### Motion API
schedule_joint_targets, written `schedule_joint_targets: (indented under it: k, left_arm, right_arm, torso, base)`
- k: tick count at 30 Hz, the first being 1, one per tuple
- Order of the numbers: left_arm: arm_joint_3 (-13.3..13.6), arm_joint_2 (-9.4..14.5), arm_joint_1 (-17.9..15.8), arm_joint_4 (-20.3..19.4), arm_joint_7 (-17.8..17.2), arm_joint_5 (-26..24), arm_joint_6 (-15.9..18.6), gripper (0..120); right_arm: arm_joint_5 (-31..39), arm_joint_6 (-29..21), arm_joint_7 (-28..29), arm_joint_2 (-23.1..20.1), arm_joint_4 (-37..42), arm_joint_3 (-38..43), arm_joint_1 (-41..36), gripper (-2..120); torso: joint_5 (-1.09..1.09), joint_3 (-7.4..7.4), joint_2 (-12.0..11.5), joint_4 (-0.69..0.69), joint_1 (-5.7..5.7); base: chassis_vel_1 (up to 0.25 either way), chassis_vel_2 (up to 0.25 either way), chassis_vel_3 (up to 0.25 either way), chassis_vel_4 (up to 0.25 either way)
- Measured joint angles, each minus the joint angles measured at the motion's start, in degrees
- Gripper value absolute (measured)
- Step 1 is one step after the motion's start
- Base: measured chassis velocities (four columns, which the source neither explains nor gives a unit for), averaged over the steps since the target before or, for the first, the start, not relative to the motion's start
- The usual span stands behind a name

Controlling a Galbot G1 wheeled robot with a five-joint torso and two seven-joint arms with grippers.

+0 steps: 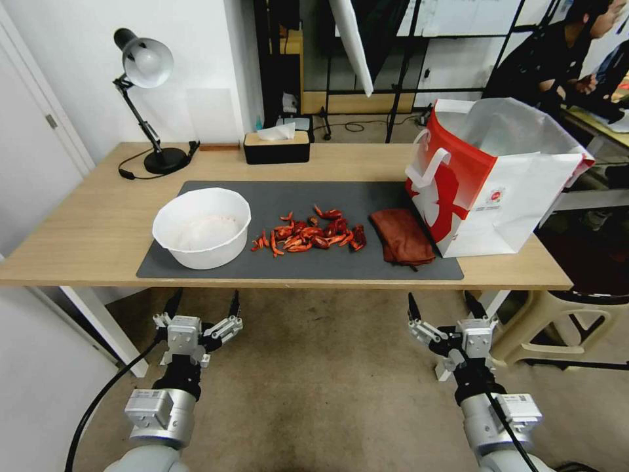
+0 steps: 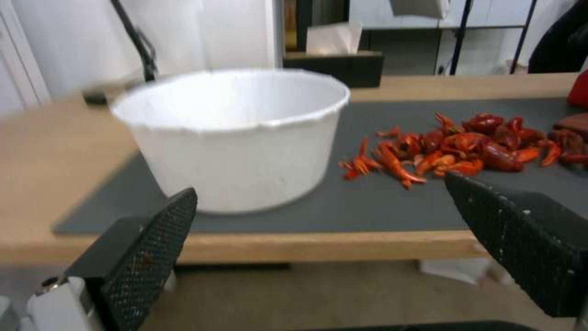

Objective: Sweep shrimp from table into container with towel, then put container into takeout bag.

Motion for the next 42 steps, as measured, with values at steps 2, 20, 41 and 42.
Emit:
schedule_joint_targets:
  k: [2, 20, 41, 42]
  left_arm:
    - [0.4, 0.8, -0.5, -0.7, -1.2, -2.3, 2.2, 100]
    - [-0.5, 2.5, -2.5, 4.2, -1.9, -5.1, -3.9, 100]
    - [-12.4, 34.2, -21.9, 17.8, 26.3, -21.2, -9.8, 100]
    - [-12.1, 35.8, -23.2, 18.8, 28.3, -21.2, -9.8, 100]
  right_arm:
    - [-0.8, -2.6, -1.3, 0.9, 0.0, 0.0, -0.4, 100]
    - [-0.4, -2.5, -3.6, 1.4, 1.2, 1.7, -0.2, 100]
    - [-0.5, -2.1, -3.8, 0.2, -0.3, 0.7, 1.6, 100]
    - [-0.6, -2.1, -3.8, 0.3, -0.2, 0.8, 1.5, 100]
  torso:
    - [0.0, 0.0, 0.0, -0.01, 0.01]
    - [0.0, 0.0, 0.0, 0.01, 0.0]
    - [-0.01, 0.01, 0.0, 0.0, 0.01]
    - [-0.01, 0.01, 0.0, 0.0, 0.01]
  base:
    - [0.0, 0.0, 0.0, 0.0]
    - [0.0, 0.0, 0.0, 0.0]
    - [0.0, 0.0, 0.0, 0.0]
    - [0.0, 0.0, 0.0, 0.0]
